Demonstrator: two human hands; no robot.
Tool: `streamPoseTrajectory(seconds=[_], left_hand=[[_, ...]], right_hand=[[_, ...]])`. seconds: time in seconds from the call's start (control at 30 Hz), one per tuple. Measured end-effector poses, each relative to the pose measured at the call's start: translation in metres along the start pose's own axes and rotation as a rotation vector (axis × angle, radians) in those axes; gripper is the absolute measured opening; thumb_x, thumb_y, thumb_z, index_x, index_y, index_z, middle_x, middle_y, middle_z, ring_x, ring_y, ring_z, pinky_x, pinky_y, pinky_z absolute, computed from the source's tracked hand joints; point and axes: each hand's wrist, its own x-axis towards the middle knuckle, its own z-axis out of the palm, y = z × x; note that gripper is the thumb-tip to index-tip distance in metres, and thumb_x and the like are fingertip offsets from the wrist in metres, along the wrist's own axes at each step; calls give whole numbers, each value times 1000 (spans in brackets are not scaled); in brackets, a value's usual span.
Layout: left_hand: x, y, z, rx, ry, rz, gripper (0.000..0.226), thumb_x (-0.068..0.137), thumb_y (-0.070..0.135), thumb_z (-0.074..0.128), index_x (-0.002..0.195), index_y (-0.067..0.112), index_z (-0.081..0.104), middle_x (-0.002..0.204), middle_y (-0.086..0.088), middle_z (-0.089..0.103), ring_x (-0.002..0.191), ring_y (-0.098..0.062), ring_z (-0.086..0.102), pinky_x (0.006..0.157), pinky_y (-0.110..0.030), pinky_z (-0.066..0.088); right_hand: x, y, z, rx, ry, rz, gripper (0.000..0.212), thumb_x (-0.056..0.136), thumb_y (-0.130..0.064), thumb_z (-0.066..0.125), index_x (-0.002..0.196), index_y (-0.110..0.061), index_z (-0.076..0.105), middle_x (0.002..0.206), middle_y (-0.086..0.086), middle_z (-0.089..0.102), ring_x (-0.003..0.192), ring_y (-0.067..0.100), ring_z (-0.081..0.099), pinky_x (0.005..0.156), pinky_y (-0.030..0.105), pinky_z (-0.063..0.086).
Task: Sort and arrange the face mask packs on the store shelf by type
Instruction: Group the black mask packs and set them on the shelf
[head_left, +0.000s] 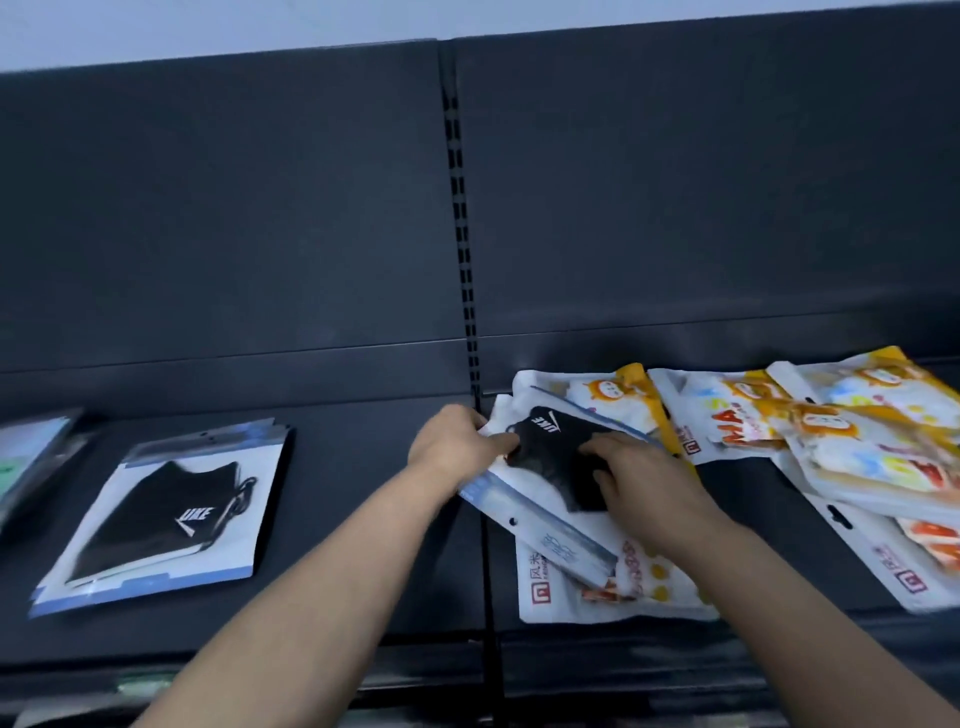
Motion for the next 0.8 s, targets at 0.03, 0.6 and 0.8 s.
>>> streamPoseTrajectory(seconds=[0.03,0.6,0.8], left_hand=[[-2,-3,-3,-158,-24,-36,27,78,41,73,78,14,66,72,0,65,65,-18,60,62,-27,45],[-53,-195,-158,-203,635,-374,27,89,22,59,114,11,60,102,-7,66,96,-30,61,77,-33,44],[-51,-224,-162,274,582,-375,37,87,15,55,122,6,49,121,-19,56,112,-40,49,83,-43,43]], right_hand=[[2,-1,-1,9,9,-15,40,95,-17,43,133,-28,50,138,-8,51,121,15,51,87,29,47],[37,-123,42,6,-86,-331,37,95,-25,46,132,-28,50,135,-8,51,120,16,51,96,31,43],[37,-152,61,-31,-97,-304,33,94,-26,46,127,-29,53,131,-7,55,117,17,53,93,33,45]])
